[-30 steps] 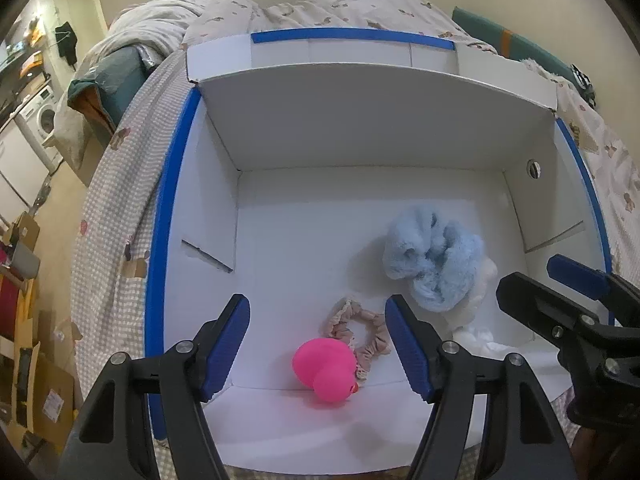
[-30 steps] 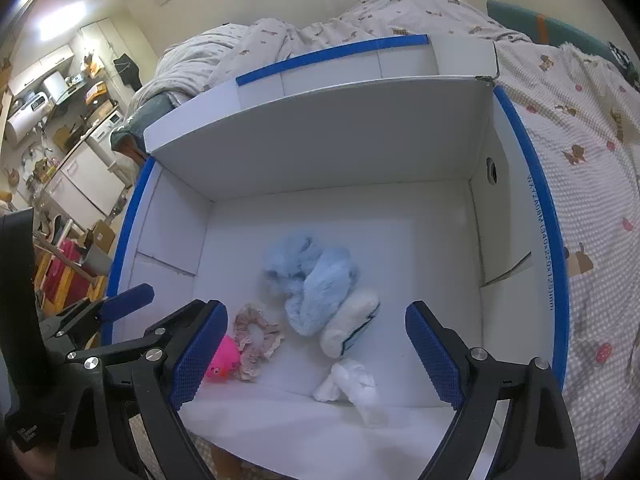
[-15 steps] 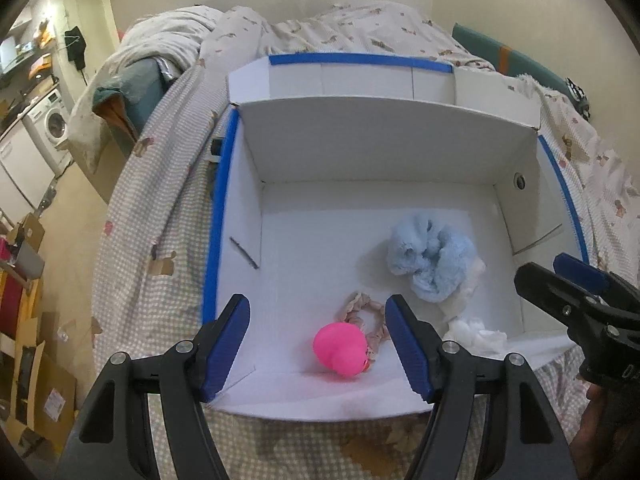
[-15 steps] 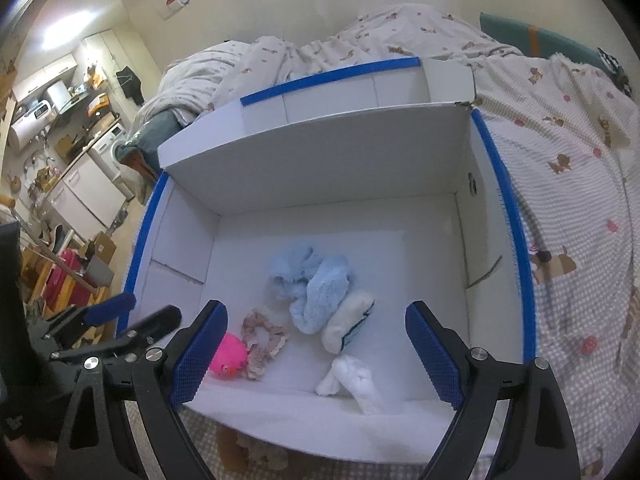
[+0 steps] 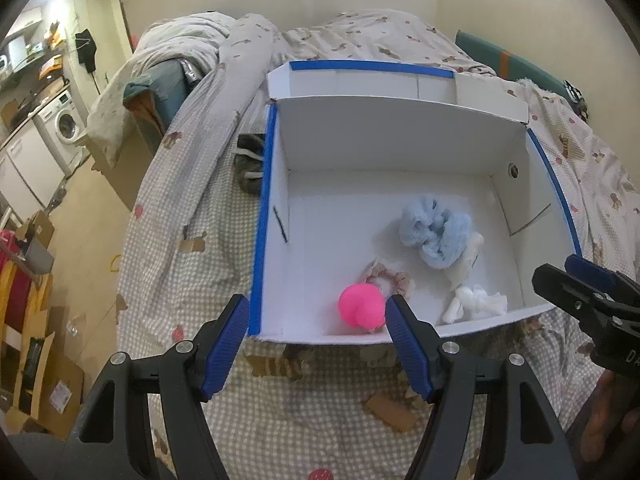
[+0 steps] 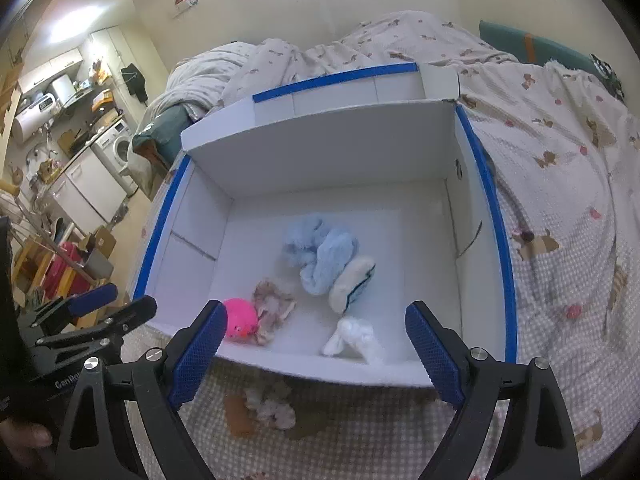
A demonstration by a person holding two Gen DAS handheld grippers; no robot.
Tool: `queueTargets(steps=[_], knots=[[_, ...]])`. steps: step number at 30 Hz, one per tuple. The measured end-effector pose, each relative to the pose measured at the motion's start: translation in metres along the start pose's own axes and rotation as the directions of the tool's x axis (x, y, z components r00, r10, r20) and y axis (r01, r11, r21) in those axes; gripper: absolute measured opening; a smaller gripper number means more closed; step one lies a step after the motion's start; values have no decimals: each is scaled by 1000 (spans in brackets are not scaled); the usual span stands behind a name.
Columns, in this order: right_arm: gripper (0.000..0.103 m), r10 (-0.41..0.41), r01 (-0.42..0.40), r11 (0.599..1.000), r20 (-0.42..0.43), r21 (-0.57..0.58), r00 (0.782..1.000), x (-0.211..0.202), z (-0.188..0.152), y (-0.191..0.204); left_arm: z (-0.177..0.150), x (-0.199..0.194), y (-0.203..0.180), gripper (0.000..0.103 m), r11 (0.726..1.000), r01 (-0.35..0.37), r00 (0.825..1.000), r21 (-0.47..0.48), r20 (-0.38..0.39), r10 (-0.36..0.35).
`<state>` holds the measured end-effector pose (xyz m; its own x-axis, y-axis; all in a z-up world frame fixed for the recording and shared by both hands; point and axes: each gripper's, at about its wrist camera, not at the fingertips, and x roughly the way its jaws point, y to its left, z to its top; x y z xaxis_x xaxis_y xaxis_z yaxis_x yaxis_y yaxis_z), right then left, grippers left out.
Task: Organize soft objects
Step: 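Withdraw both tools up out of the box toward the bed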
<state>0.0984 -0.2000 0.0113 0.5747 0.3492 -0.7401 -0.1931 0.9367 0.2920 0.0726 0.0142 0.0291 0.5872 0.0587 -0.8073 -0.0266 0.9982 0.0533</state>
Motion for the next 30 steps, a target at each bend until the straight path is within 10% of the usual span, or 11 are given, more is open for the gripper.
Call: queueTargets(steps=[30], knots=[[96,29,-9,996,-219,91,975,29,-54,3,-17,11,70,68,964,-90,990,-249,-127,59]])
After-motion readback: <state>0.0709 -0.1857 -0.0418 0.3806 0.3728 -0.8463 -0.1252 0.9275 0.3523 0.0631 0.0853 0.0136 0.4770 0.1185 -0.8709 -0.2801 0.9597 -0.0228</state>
